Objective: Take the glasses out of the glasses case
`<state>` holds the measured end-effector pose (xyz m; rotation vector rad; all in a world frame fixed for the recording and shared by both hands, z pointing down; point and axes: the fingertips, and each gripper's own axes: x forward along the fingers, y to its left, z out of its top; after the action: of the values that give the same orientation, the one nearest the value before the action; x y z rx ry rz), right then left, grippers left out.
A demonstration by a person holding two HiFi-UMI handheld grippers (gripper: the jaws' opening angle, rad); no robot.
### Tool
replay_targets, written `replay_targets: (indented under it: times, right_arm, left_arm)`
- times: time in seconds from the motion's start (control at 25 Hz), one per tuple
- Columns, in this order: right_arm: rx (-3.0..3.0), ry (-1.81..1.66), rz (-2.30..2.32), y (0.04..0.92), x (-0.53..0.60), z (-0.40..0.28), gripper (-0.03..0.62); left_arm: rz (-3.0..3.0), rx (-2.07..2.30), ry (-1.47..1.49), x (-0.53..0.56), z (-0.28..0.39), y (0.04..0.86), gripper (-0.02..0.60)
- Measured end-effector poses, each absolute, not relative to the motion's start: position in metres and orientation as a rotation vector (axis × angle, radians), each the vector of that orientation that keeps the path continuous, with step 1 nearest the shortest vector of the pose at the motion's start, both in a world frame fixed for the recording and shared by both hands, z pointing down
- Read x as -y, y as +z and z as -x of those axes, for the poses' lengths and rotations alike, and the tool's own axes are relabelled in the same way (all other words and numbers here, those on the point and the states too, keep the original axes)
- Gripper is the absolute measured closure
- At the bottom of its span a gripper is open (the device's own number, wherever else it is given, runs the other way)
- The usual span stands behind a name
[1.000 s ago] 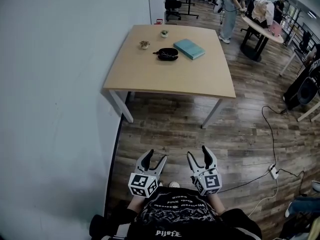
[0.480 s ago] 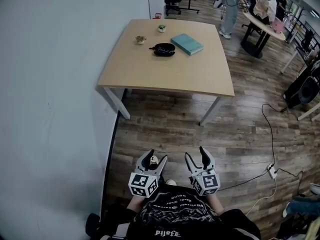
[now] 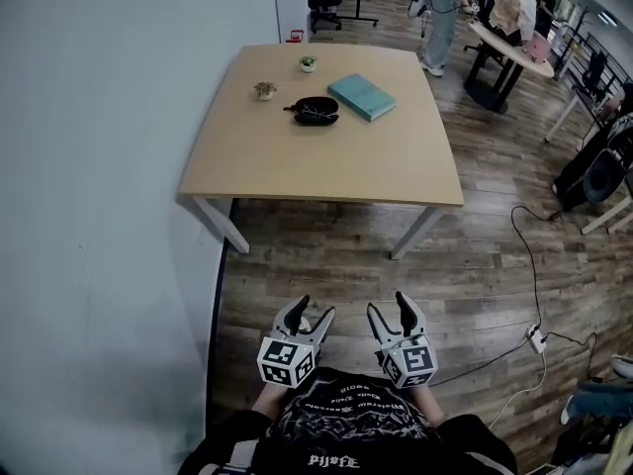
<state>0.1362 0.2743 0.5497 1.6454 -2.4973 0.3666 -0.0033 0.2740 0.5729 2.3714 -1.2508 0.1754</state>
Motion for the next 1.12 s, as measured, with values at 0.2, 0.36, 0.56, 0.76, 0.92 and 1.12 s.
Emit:
replay_targets:
  times: [0.2,0.36,0.56,0.76,0.92,1.12]
  right_arm:
    - [2.48,0.348,-1.656,0.545,-0.226,-0.112,0.3]
    - [2.466,0.358,-1.663,0.544,-0.193,-0.093,0.3]
    - [2.452,0.365,-1.675,0.549,-0.16,-0.071,0.299]
    - [2.433,0.394,-1.684,0.559,-0.137,-0.052,0.3]
    - [2.425,0.395,-1.717,0.561,-0.121,-0.039,0.299]
    - [2.425,0.392,-1.719,0.558,-0.108,-0.03,0.3]
  left_arm:
    - [-2.389,1.231,0.148,-0.219,0.028,0.566,0.322]
    - [-2.379,1.225,0.192,-0.178,0.047,0.568,0.322]
    - [-2.397,1.213,0.219,-0.14,0.069,0.57,0.322]
    - [-2.398,1.183,0.221,-0.12,0.086,0.576,0.322]
    - [-2.41,1.122,0.249,-0.108,0.094,0.584,0.322]
    - [-2.467,1.06,0.263,-0.096,0.082,0.578,0.322]
